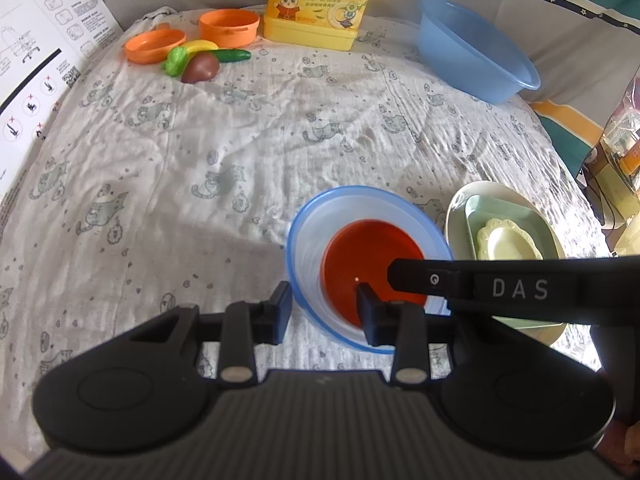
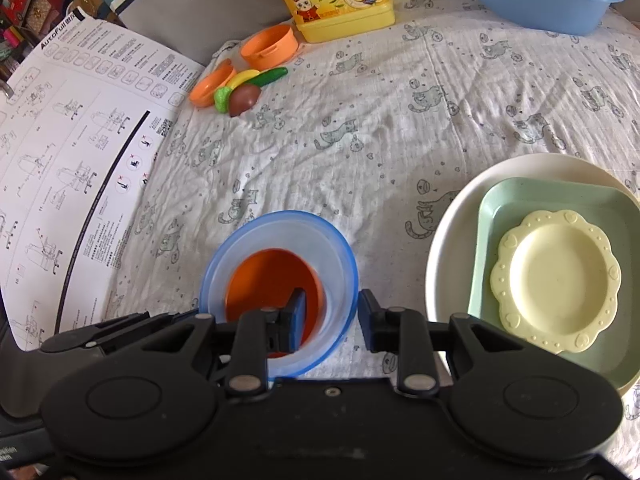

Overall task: Organize plates and bowls
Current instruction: 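Carry the nested bowls with both tools and lower onto the yellow plate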

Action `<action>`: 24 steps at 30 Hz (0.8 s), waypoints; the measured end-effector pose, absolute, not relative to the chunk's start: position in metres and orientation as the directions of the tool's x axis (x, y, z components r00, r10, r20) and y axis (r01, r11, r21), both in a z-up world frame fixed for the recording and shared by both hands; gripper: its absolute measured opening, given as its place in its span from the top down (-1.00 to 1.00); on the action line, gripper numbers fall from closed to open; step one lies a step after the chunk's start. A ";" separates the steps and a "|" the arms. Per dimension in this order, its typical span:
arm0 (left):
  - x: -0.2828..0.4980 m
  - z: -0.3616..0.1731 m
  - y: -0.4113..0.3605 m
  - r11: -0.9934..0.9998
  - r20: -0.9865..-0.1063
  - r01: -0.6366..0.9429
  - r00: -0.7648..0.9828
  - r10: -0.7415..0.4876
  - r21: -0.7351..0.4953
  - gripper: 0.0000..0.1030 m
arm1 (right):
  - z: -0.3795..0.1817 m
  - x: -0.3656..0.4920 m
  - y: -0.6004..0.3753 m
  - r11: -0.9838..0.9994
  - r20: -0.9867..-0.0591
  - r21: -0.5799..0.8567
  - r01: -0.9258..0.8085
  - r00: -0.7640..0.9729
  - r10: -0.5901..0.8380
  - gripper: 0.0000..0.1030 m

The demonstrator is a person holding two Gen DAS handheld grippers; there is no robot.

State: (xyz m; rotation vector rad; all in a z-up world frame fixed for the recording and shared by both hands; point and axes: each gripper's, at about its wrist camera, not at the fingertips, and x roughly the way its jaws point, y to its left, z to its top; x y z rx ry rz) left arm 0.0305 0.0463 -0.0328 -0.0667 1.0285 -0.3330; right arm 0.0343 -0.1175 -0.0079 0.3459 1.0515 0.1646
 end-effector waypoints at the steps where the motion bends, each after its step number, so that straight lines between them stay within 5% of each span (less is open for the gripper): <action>1: 0.030 -0.031 0.044 0.948 -0.829 0.241 0.471 -0.302 -0.209 0.33 | -0.006 0.033 -0.119 0.933 -0.817 0.359 0.035 0.494 0.296 0.45; 24: 0.047 0.009 -0.062 0.910 -0.824 0.373 0.447 -0.347 -0.180 0.33 | 0.028 0.009 -0.220 0.897 -0.752 0.411 0.166 0.618 0.230 0.45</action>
